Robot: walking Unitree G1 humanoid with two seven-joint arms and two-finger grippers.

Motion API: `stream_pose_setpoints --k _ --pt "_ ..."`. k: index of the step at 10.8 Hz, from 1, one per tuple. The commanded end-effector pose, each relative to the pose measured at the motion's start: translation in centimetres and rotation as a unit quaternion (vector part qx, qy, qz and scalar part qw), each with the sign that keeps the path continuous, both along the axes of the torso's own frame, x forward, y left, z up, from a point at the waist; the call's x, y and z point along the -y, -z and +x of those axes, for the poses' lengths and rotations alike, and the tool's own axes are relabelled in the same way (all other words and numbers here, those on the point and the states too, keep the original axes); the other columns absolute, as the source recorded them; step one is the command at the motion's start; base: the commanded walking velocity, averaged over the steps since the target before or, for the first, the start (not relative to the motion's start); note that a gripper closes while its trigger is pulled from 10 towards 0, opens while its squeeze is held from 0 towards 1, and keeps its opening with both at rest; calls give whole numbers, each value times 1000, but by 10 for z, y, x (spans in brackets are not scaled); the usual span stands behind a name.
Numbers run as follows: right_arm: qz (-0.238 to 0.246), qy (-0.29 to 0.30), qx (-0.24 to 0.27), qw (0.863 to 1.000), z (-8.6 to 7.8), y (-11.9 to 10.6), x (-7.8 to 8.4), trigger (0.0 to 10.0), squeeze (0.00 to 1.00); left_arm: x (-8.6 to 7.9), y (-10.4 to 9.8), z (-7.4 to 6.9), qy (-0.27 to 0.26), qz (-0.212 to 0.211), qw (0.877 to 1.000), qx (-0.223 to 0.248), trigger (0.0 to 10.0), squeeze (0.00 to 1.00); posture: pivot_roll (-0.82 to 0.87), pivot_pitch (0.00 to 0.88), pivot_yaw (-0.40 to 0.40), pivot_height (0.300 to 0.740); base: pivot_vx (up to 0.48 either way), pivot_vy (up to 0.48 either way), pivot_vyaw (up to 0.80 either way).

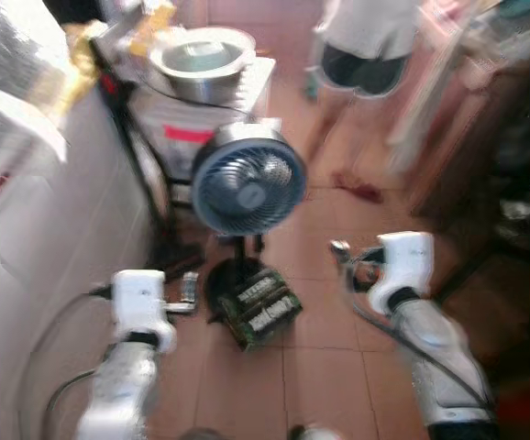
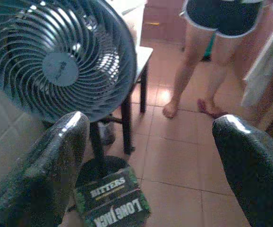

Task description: Setting the table

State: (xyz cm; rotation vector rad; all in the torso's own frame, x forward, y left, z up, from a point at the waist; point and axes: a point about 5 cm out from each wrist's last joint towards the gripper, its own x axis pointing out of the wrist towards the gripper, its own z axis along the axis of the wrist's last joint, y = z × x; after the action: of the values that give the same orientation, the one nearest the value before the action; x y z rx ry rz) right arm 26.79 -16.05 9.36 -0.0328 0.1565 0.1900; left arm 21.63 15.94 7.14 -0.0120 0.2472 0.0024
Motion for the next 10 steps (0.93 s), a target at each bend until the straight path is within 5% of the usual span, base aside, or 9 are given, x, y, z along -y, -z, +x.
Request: stream_pose_setpoints --k 1,8,10 --pt "-19 16 10 1000 0 -2 8 10000 0 3 -2 2 8 0 1000 4 10000 0 33 39 38 740 0 0 -756" --pt "19 41 -2 999 2 -7 15 10000 0 4 -9 4 29 -9 999 30 10000 0 30 40 42 740 0 0 -777" --pt "15 37 9 999 2 -11 14 10000 0 8 -11 1 23 -40 998 45 10000 0 28 48 36 740 0 0 -800"
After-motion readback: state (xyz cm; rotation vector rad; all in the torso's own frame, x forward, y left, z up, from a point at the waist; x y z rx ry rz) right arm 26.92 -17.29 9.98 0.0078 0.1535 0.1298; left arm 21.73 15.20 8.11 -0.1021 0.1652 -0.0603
